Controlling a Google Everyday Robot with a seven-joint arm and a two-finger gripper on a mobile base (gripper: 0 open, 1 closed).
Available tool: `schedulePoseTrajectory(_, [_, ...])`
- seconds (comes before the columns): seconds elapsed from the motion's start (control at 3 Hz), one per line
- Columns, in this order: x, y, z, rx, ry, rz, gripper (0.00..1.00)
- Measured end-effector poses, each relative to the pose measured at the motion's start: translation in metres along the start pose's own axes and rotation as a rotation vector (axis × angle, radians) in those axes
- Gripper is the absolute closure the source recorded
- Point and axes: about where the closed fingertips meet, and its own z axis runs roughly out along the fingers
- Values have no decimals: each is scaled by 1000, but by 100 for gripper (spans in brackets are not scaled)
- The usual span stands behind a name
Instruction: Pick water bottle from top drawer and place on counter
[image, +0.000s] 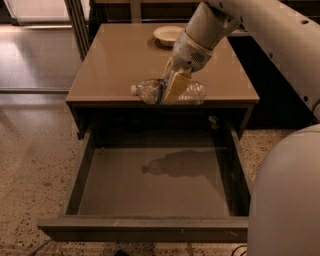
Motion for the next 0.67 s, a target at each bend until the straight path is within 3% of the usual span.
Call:
schedulePoseTrajectory(0.33, [0,0,0,0,0,0,100])
schedulePoseTrajectory(0.67, [2,-11,-4,31,-9,3,100])
